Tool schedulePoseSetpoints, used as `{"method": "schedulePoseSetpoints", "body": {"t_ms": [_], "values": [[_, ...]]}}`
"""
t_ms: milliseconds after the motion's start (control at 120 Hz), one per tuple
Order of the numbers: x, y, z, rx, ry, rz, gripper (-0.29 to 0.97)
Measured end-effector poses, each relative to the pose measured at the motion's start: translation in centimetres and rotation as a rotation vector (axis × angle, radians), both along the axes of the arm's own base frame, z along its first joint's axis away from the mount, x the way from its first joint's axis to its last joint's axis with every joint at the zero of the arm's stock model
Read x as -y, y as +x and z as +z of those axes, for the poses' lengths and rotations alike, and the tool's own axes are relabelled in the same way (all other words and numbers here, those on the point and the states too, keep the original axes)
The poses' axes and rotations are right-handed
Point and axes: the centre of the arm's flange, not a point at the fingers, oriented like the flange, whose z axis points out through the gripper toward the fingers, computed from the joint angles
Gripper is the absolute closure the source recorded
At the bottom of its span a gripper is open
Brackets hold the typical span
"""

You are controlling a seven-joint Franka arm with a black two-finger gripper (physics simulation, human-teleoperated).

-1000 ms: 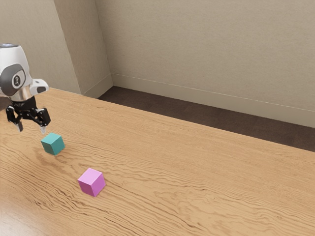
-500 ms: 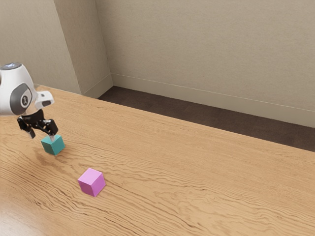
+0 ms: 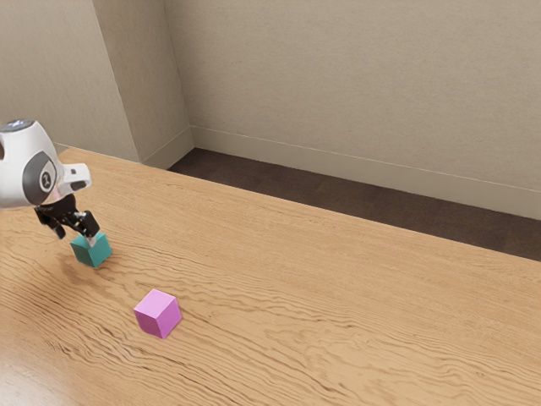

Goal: Pick up the blue block with one arm, and put the blue block on the pink block with one arm

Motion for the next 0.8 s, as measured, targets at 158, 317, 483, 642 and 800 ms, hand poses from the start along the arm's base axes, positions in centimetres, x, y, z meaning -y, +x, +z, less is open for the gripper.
{"method": "schedulePoseSetpoints", "body": {"t_ms": [158,317,483,642,800], "values": [[-0.8,0.7,-0.3,0.016,0.001,-0.027,0.00],[-1.1,1.6,-0.4,0.026,0.007,-0.062,0.00],[-1.1,2.2,-0.6,0.031,0.009,-0.092,0.00],[-0.9,2.1,-1.4,0.026,-0.006,-0.101,0.00],[-0.7,2.0,-2.6,0.022,-0.034,-0.101,0.00]]}}
